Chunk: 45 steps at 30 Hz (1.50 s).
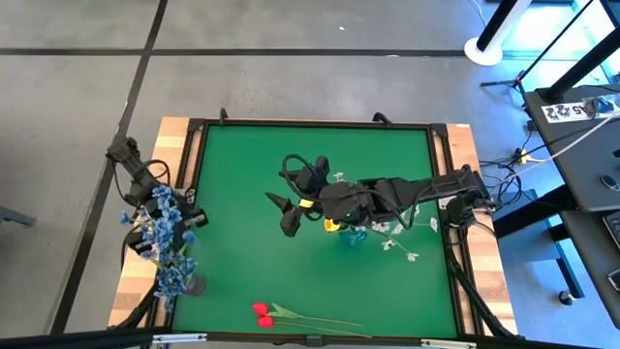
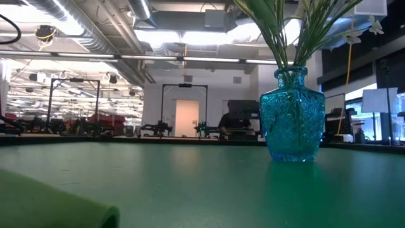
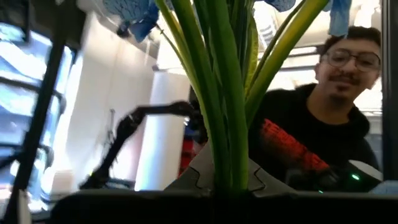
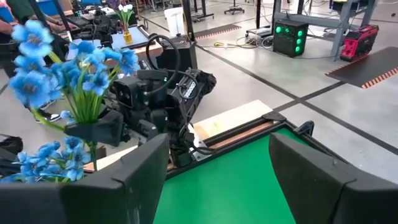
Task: Sort flowers into vase by color
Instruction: Put the blue flowers into the violet vase
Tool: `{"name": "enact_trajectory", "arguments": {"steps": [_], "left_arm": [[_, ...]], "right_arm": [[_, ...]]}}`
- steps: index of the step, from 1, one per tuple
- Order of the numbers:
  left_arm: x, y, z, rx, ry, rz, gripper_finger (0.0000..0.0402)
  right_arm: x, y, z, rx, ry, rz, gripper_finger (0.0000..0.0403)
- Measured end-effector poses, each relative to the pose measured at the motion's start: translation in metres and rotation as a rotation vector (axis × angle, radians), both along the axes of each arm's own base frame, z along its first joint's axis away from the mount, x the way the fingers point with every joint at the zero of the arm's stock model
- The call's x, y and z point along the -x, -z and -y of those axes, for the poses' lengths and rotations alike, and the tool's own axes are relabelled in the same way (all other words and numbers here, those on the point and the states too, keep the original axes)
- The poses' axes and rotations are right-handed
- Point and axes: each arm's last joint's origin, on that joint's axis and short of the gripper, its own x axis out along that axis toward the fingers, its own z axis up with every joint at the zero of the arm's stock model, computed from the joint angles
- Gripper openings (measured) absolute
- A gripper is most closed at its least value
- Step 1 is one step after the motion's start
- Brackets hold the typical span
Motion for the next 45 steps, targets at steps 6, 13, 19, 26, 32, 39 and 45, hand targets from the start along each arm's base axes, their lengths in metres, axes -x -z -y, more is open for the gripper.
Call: {"name": "enact_trajectory", "arguments": {"steps": [6,13,19,26,32,39,45], "left_arm": [[-0.001,0.001,0.001,0.020,-0.032,-0.034,0.0003],[-0.006,0.019,0.007,-0.041,-0.020,-0.280,0.0003],[-0.006,0.025,0.010,-0.088,-0.017,-0.325,0.0003],[-0.001,0.022,0.013,-0.132,-0.002,-0.225,0.0003],[0.002,0.020,0.015,-0.158,-0.007,-0.162,0.0002],[0.002,0.028,0.018,-0.217,0.011,-0.227,0.0002],[0.004,0.026,0.019,-0.192,0.075,-0.244,0.0002]], "right_arm": [[0.000,0.000,0.000,0.017,-0.004,-0.007,0.0275],[0.001,0.003,0.000,0.028,-0.004,-0.044,0.0275],[0.001,0.005,0.000,0.030,-0.004,-0.057,0.0275],[0.002,0.008,0.001,0.040,-0.004,-0.098,0.0275],[0.003,0.011,0.001,0.018,0.005,-0.117,0.0275],[0.004,0.013,0.001,-0.036,0.022,-0.114,0.0275],[0.004,0.013,0.002,-0.037,0.039,-0.109,0.0275]]}}
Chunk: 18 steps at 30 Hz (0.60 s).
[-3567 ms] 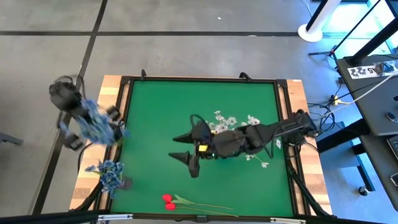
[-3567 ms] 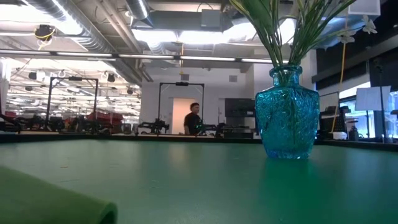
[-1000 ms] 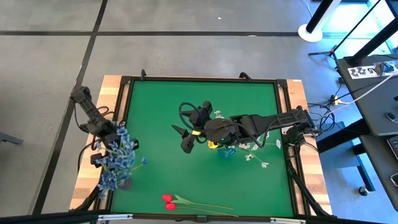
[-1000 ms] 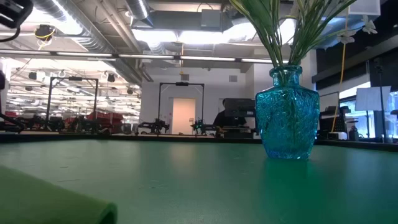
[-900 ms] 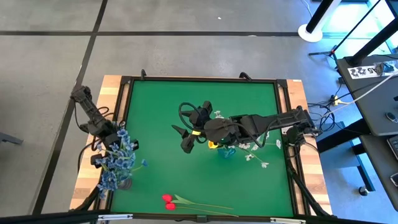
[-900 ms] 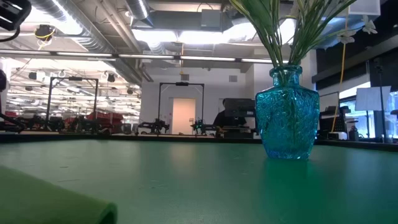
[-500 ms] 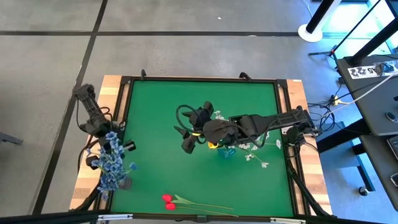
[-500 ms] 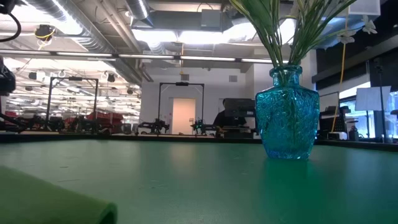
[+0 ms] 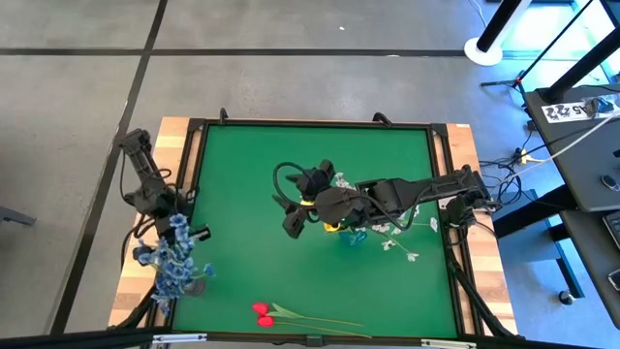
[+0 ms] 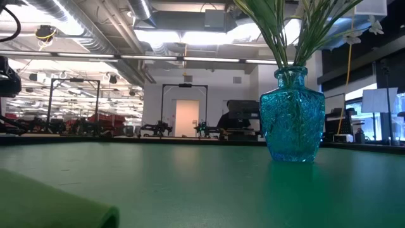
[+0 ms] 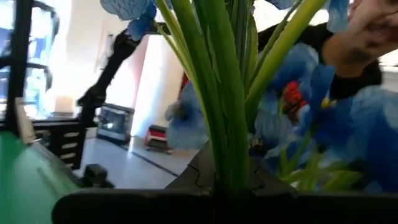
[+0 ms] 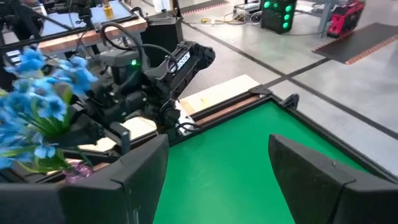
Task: Sort flowers into vase by color
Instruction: Put the blue flowers into the violet vase
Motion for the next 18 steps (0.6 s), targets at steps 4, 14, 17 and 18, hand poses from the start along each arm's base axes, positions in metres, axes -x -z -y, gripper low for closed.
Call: {"name": "enact_trajectory", "arguments": {"steps": [4,14,17,18], "left_arm": [[0.003,-0.017,-0.004,0.087,-0.042,0.132,0.0002],[0.007,-0.050,-0.012,0.254,-0.036,0.114,0.0002],[0.007,-0.049,-0.012,0.298,0.005,0.041,0.0002],[0.007,-0.049,-0.011,0.306,0.011,0.027,0.0002]], "right_arm": [[0.000,0.000,0.001,0.013,0.028,-0.001,0.0275],[0.001,0.000,0.001,-0.006,0.041,0.008,0.0275],[0.001,0.000,0.001,-0.006,0.041,0.008,0.0275],[0.001,0.000,0.001,-0.006,0.041,0.009,0.0275]]}}
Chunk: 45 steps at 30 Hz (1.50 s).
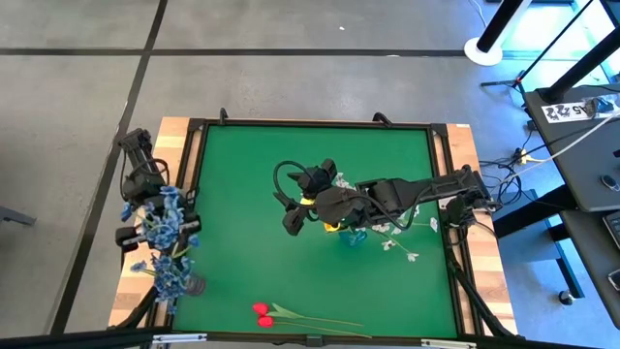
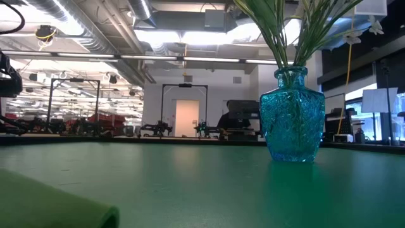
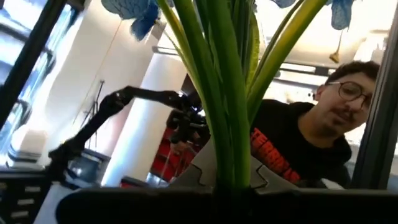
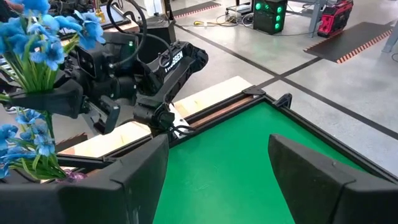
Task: Sort flowers into vase by color
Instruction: Put the blue flowers into the violet vase
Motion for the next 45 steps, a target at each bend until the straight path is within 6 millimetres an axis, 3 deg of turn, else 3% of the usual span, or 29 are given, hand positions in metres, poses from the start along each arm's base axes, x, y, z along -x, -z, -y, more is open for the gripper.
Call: {"name": "enact_trajectory", "arguments": {"steps": [9,19,38,45], "left_arm": [[0.001,0.001,0.002,-0.112,-0.029,0.146,0.0002],[0.001,0.020,0.012,-0.068,0.006,0.199,0.0002],[-0.008,0.035,0.032,-0.300,-0.043,0.233,0.0002],[-0.010,0.041,0.033,-0.309,-0.036,0.118,0.0046]], "right_arm": [[0.000,0.000,0.000,-0.008,0.003,0.004,0.0275],[0.001,0.002,0.001,-0.019,0.039,-0.005,0.0275],[0.001,0.002,-0.001,-0.158,0.039,0.045,0.0275],[0.001,0.003,-0.001,-0.168,0.027,0.044,0.0276]]}}
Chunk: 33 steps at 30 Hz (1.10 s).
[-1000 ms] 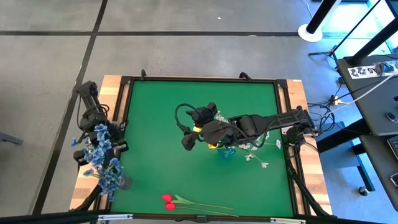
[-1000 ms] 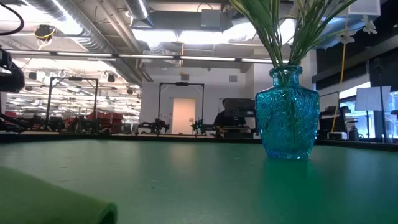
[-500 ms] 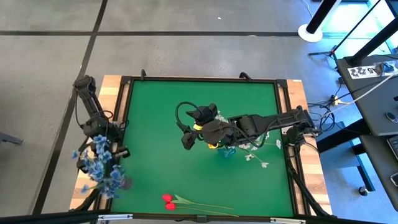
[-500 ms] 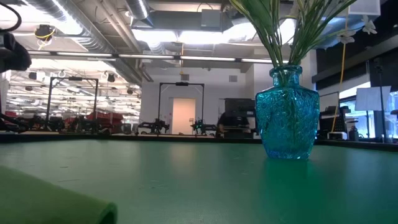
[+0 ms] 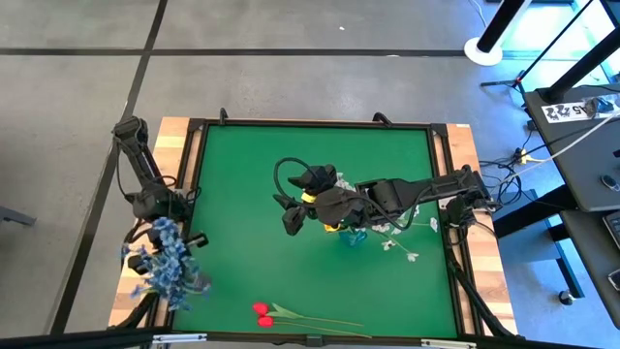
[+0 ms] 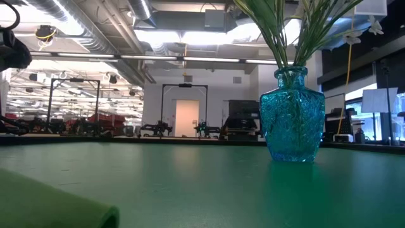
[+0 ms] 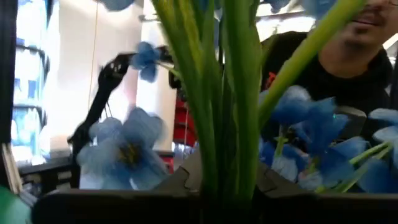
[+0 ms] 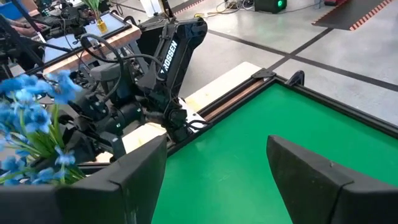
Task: Sort flowers into vase by color
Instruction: Put the blue flowers into the violet vase
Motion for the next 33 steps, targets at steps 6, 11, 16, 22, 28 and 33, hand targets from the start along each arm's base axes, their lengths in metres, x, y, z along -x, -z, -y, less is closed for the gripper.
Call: {"name": "enact_trajectory", "arguments": {"steps": [6,11,16,22,28,33], "left_arm": [[0.000,0.002,0.001,0.032,0.036,-0.098,0.0097],[-0.003,-0.008,0.005,-0.041,0.035,-0.191,0.0131],[-0.003,-0.029,0.004,-0.183,0.000,-0.337,0.0157],[0.002,-0.050,-0.005,-0.303,-0.021,-0.567,0.0168],[0.006,-0.068,-0.013,-0.301,-0.041,-0.701,0.0168],[0.011,-0.072,-0.021,-0.297,-0.055,-0.886,0.0169]], "right_arm": [[0.000,0.000,0.000,-0.004,0.003,0.002,0.0276],[0.000,0.000,-0.001,-0.016,-0.026,-0.002,0.0276],[0.000,0.000,-0.005,-0.022,-0.055,-0.006,0.0276],[0.002,0.000,-0.011,-0.010,-0.078,-0.012,0.0276],[0.003,0.001,-0.016,0.006,-0.111,-0.028,0.0276],[0.004,0.004,-0.015,0.010,-0.147,-0.068,0.0276]]}}
